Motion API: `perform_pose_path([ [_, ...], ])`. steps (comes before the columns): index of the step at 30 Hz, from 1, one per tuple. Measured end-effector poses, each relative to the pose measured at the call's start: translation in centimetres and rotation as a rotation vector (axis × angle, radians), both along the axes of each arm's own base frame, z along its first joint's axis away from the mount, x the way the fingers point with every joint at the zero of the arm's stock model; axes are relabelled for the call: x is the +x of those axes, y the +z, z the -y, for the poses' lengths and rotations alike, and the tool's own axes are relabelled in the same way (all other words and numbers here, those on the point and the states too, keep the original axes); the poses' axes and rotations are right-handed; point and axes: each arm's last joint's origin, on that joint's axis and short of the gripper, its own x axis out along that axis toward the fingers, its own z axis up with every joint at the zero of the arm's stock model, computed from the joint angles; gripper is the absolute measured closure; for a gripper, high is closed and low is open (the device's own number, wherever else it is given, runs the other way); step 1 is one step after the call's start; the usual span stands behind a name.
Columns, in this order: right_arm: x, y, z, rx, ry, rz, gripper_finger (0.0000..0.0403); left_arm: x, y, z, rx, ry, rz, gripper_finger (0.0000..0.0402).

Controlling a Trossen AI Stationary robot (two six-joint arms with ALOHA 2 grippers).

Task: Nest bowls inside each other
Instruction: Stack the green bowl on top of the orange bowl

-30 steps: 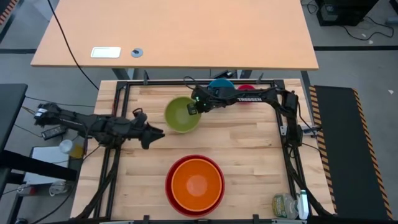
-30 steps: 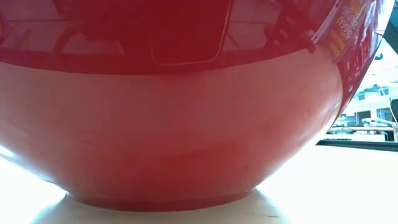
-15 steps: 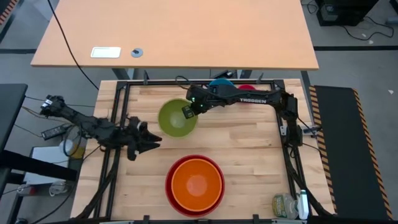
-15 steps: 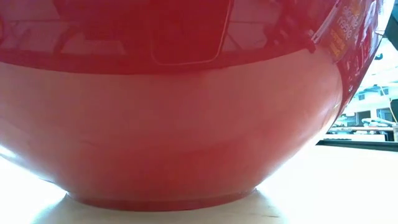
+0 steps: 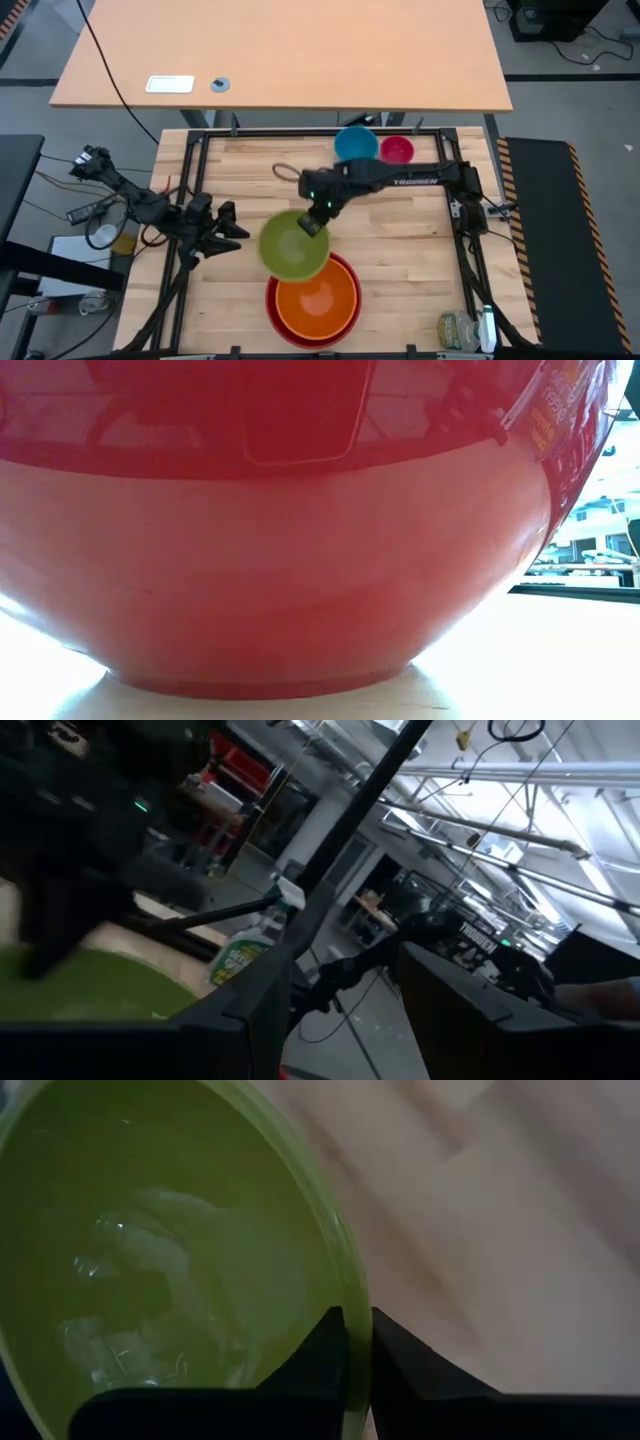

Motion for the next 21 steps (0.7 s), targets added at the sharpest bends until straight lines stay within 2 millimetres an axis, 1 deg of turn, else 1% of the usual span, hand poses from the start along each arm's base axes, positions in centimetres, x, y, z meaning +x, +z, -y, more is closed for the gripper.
perform_pose_path([
  [5, -0.4, 0.0, -3.7, 0.0, 0.089, -0.013, 0.0368, 0.1, 0.0, 0.0, -0.011, 0.014, -0.004, 0.0216],
  [9, -1.1, -0.4, -6.1, -0.029, 0.155, -0.049, 0.0368, 0.5, -0.3, 0.1, -0.02, 0.066, -0.024, 0.0216],
  [13, -1.8, -1.5, -7.8, -0.095, 0.165, -0.101, 0.0367, 1.3, -0.9, 0.4, -0.024, 0.117, -0.068, 0.0216],
  [16, -2.0, -2.6, -9.0, -0.137, 0.146, -0.11, 0.0367, 2.0, -1.5, 0.8, -0.032, 0.148, -0.109, 0.0216],
  [21, -2.3, -4.6, -10.3, -0.184, 0.107, -0.113, 0.0366, 3.2, -2.7, 1.4, -0.048, 0.197, -0.175, 0.0216],
])
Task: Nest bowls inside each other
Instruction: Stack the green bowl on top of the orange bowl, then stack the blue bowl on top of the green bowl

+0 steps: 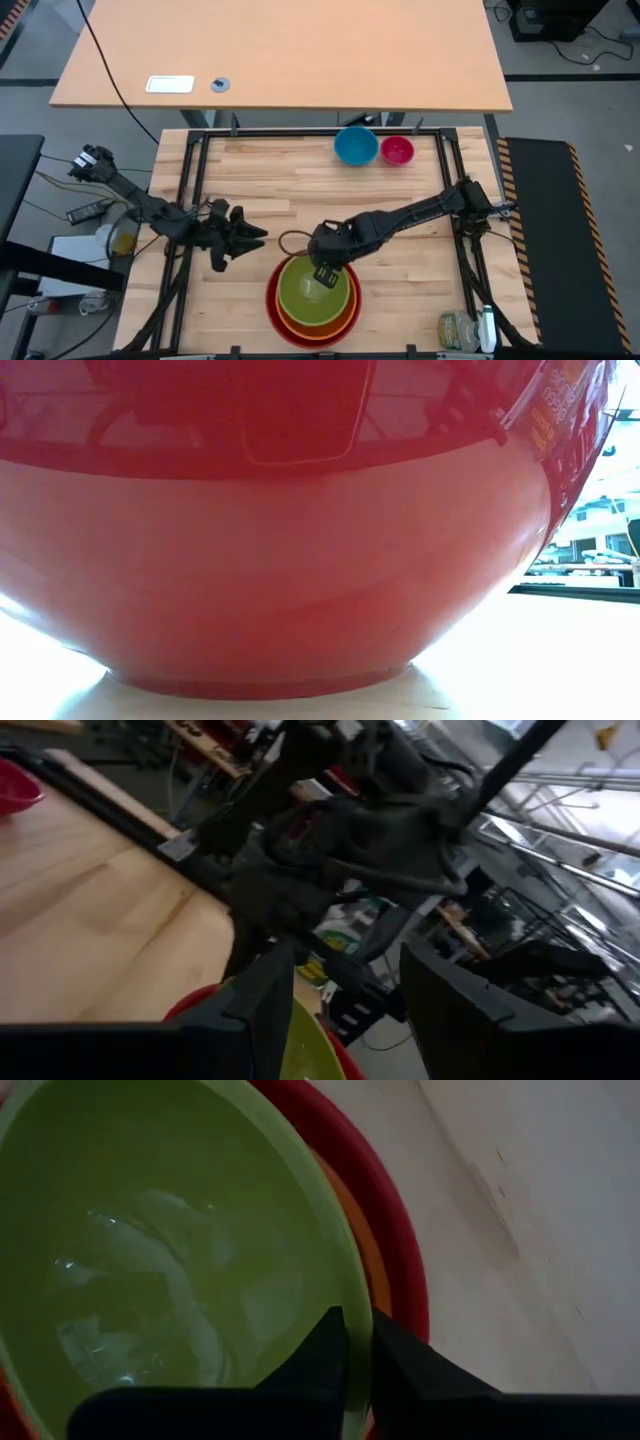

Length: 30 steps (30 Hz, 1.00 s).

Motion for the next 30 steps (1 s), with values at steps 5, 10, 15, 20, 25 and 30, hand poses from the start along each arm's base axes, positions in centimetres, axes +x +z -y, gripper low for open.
perform_pose_path([
  [5, -0.1, -0.9, -0.4, 0.015, -0.013, -0.004, 0.0347, 0.7, -0.8, 0.4, 0.008, 0.027, -0.041, 0.0216],
  [10, -0.1, -1.4, -0.4, 0.094, 0.01, -0.033, 0.0308, 1.1, -1.1, 0.3, 0.015, 0.043, -0.055, 0.0216],
  [15, 0.0, -1.3, 0.2, 0.168, 0.011, -0.063, 0.0278, 1.3, -1.1, 0.1, 0.015, 0.058, -0.054, 0.0216],
  [20, -0.4, -0.4, 1.5, 0.185, -0.023, -0.074, 0.0266, 1.3, -1.2, 0.1, 0.02, 0.058, -0.061, 0.0216],
  [25, -1.1, 0.2, 2.7, 0.199, -0.016, -0.128, 0.025, 1.3, -1.2, 0.1, 0.055, 0.049, -0.063, 0.0216],
  [30, -1.9, 0.7, 4.1, 0.145, -0.052, -0.168, 0.0221, 1.3, -1.2, 0.1, 0.1, 0.043, -0.06, 0.0216],
])
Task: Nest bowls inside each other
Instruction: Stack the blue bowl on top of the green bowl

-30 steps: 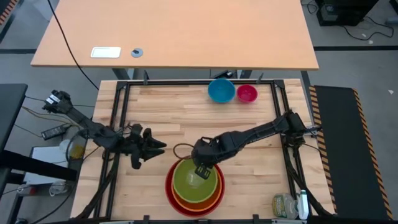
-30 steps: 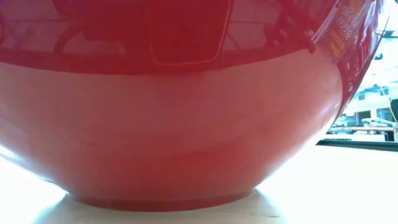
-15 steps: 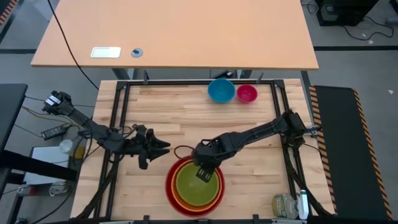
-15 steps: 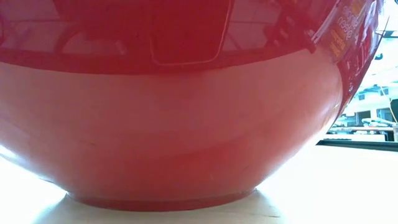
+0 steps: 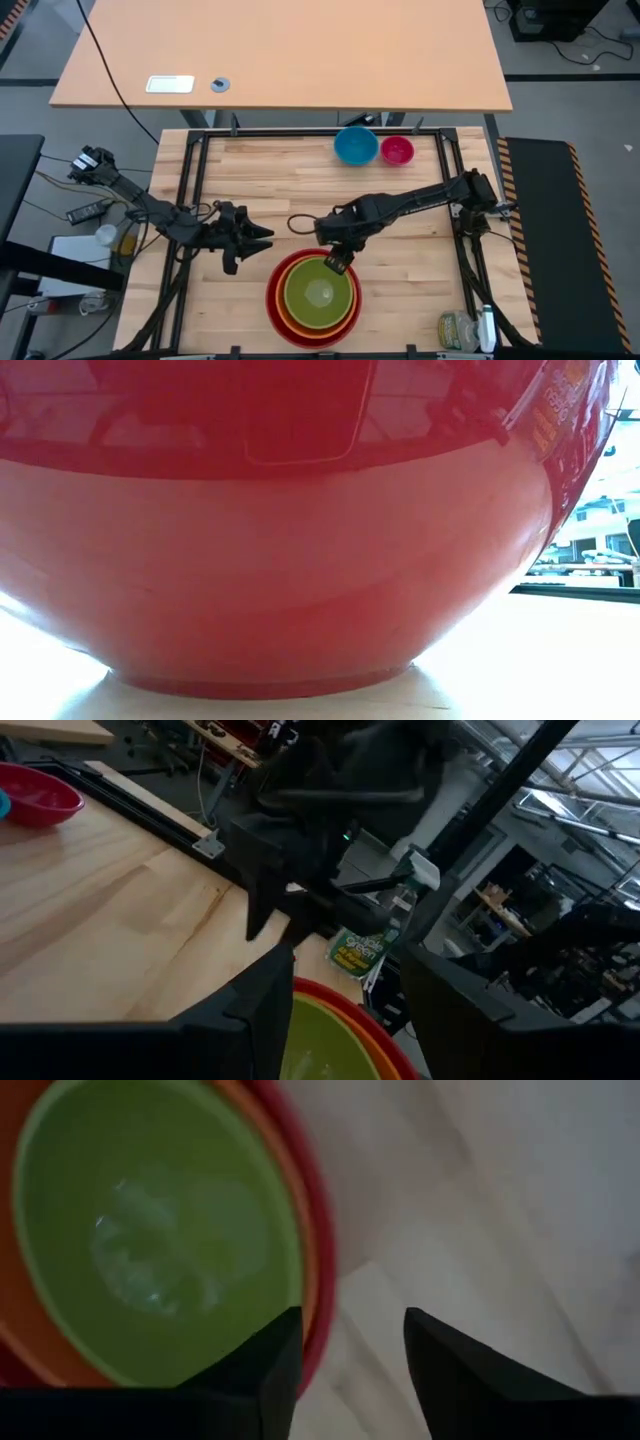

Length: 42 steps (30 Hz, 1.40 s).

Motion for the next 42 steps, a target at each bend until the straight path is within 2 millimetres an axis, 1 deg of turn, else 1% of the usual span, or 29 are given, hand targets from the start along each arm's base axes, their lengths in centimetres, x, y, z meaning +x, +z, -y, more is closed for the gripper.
perform_pose_path([
  [5, 0.1, 0.4, 2.1, -0.028, -0.047, 0.007, 0.0188, 0.2, -0.2, -0.5, 0.014, 0.026, -0.02, 0.0216],
  [10, 0.5, 0.3, 5.2, -0.072, -0.075, 0.021, 0.0165, 0.6, -0.4, -1.3, 0.02, 0.065, -0.041, 0.0216],
  [14, 0.5, 0.2, 8.1, -0.142, -0.115, 0.02, 0.016, 1.0, -0.8, -2.1, 0.019, 0.065, -0.076, 0.0216],
  [18, 0.3, 0.2, 11.1, -0.234, -0.166, 0.011, 0.0162, 1.2, -1.7, -3.0, -0.003, 0.082, -0.163, 0.0216],
  [21, 0.0, 0.3, 13.2, -0.324, -0.156, 0.006, 0.0162, 1.2, -2.3, -3.6, -0.008, 0.108, -0.221, 0.0216],
  [23, -0.3, 0.3, 14.4, -0.386, -0.136, -0.014, 0.0162, 1.3, -2.4, -3.9, -0.006, 0.116, -0.24, 0.0216],
  [26, -0.6, 0.3, 16.4, -0.401, -0.138, -0.026, 0.0163, 1.5, -2.4, -4.5, -0.017, 0.112, -0.244, 0.0216],
  [34, -2.6, 0.3, 22.6, -0.358, -0.35, -0.048, 0.0163, 1.9, -2.6, -6.4, -0.041, 0.109, -0.265, 0.0216],
  [38, -3.8, 0.3, 25.4, -0.354, -0.379, -0.052, 0.0163, 1.9, -2.9, -7.0, -0.045, 0.109, -0.303, 0.0216],
  [42, -5.5, 0.3, 28.5, -0.337, -0.414, -0.058, 0.0163, 1.9, -3.1, -7.5, -0.037, 0.13, -0.322, 0.0216],
])
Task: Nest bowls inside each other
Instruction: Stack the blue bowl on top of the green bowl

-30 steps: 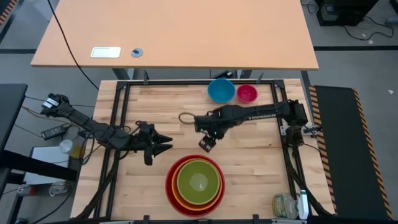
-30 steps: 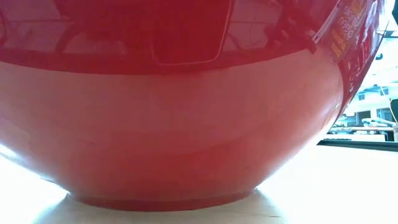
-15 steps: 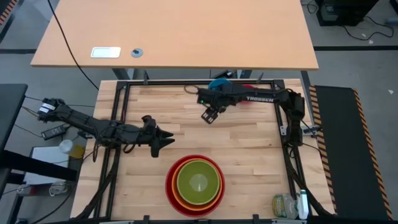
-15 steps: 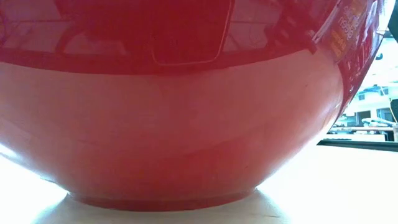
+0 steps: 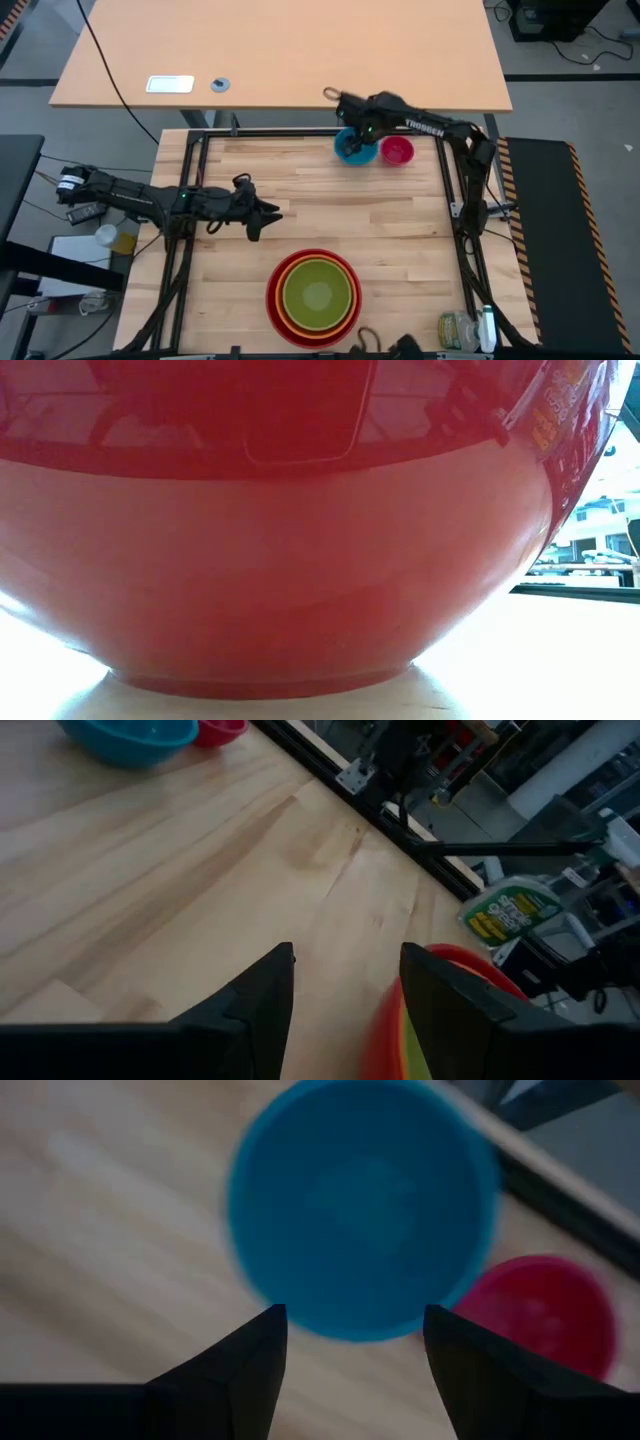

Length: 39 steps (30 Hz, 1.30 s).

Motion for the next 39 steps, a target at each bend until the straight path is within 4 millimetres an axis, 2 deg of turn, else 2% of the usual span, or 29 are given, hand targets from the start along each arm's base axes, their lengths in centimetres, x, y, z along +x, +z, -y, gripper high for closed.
perform_pose_path([
  [4, -1.7, -0.7, 2.7, 0.015, -0.031, 0.01, 0.0169, 0.1, 0.0, -0.6, 0.012, 0.028, -0.001, 0.0216],
  [8, -3.2, -3.1, 4.3, 0.084, -0.065, 0.037, 0.0181, 0.1, 0.0, -1.4, 0.016, 0.05, -0.003, 0.0216],
  [14, -4.5, -6.1, 5.2, 0.044, -0.105, -0.012, 0.019, 0.1, 0.0, -2.4, 0.02, 0.07, -0.005, 0.0216],
  [22, -5.6, -8.1, 7.0, -0.003, -0.107, 0.052, 0.0191, 0.0, 0.0, -3.7, 0.024, 0.118, -0.01, 0.0216],
  [29, -5.8, -9.1, 7.4, -0.031, -0.089, 0.091, 0.0196, -0.1, 0.0, -4.8, 0.099, 0.148, -0.028, 0.0216],
  [33, -5.6, -9.2, 7.4, -0.051, -0.072, 0.098, 0.022, -0.2, 0.0, -5.3, 0.116, 0.171, -0.034, 0.0216],
  [39, -5.3, -9.1, 7.4, -0.059, -0.071, 0.124, 0.0291, -0.4, 0.0, -6.0, 0.116, 0.207, -0.037, 0.0216],
])
